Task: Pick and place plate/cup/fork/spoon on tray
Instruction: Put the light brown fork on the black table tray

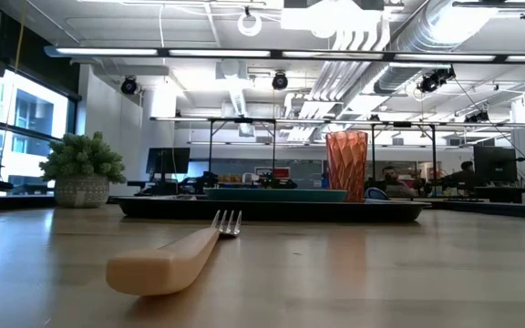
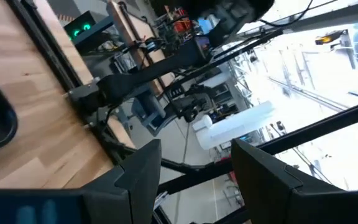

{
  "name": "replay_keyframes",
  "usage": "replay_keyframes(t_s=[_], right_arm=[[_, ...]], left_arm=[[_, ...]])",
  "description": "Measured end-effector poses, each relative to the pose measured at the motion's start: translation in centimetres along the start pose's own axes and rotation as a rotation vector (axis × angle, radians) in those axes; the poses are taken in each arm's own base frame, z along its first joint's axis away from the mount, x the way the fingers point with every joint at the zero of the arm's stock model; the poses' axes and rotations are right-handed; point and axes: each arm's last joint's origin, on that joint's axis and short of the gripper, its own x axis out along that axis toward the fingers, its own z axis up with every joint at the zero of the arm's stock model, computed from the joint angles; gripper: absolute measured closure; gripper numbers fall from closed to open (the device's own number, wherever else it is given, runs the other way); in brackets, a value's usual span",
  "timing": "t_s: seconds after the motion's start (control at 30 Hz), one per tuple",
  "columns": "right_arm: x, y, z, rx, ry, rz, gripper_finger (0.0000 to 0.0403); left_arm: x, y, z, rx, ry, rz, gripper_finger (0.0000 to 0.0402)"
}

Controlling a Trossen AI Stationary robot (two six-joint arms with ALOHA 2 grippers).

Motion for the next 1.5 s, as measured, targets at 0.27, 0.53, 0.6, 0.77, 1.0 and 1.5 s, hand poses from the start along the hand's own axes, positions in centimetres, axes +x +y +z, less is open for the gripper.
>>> replay_keyframes(t_s=[0.27, 0.53, 0.6, 0.77, 1.0, 1.5], right_arm=[[0.0, -0.1, -0.2, -0.019, 0.024, -0.007, 0.0328], [0.0, -0.2, -0.8, -0.055, 0.080, -0.022, 0.0328], [0.0, -0.3, -0.9, -0.056, 0.095, -0.026, 0.0328], [0.0, -0.4, -1.2, -0.062, 0.122, -0.034, 0.0328], [0.0, -0.4, -1.3, -0.065, 0.136, -0.042, 0.0328], [-0.1, -0.5, -1.4, -0.092, 0.146, -0.046, 0.0328]], left_arm=[[1.2, -3.0, 0.9, 0.087, 0.025, 0.180, 0.0218], [3.0, -2.9, -0.7, 0.024, 0.074, 0.355, 0.0218], [3.7, -2.4, -1.7, 0.006, 0.089, 0.378, 0.0218], [5.4, -0.4, -4.6, -0.053, 0.140, 0.486, 0.0218], [6.7, 1.6, -8.0, -0.148, 0.218, 0.580, 0.0218], [6.7, -0.5, -10.5, -0.260, 0.252, 0.542, 0.0219]])
